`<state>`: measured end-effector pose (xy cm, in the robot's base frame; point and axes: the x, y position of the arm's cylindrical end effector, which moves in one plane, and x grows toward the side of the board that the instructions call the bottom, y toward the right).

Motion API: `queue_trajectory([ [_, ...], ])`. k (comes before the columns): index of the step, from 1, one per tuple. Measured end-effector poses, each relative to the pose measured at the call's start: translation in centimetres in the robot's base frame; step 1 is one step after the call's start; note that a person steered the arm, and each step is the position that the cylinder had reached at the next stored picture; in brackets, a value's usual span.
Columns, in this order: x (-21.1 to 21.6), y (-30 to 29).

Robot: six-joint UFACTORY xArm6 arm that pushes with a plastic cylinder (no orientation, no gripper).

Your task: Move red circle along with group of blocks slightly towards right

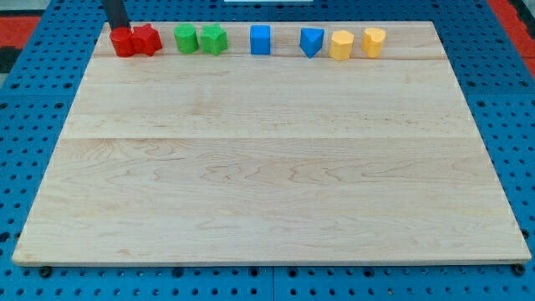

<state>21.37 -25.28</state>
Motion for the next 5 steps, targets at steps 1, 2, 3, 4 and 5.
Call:
queue_trajectory([
  [1, 0.0, -2.7],
  [2, 0.1, -3.9],
  [3, 0.8, -4.0],
  [4, 1.1, -2.8],
  [5, 1.8, -3.9],
])
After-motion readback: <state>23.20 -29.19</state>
